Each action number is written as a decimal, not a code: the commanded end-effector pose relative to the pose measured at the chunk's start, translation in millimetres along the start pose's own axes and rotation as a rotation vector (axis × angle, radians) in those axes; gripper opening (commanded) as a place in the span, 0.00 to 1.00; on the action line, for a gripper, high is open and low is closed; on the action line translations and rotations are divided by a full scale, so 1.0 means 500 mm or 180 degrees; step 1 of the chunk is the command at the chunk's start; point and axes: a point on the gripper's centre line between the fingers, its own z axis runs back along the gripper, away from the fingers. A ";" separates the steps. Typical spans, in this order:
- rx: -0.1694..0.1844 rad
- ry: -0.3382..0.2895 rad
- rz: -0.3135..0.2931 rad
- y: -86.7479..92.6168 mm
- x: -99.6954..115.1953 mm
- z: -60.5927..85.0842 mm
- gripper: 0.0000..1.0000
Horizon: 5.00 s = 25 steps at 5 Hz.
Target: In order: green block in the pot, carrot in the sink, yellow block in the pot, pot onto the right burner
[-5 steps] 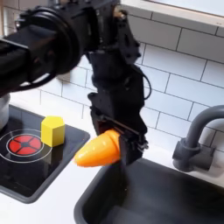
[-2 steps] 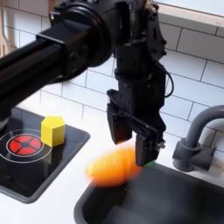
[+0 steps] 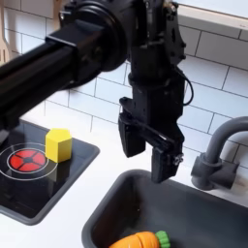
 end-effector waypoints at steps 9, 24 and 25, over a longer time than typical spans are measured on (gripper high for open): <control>0.0085 0.0146 0.1959 0.268 -0.177 -0.070 1.00; 0.0226 -0.0290 0.2198 0.371 -0.155 -0.019 0.00; 0.0242 -0.0342 0.2299 0.371 -0.176 0.006 0.00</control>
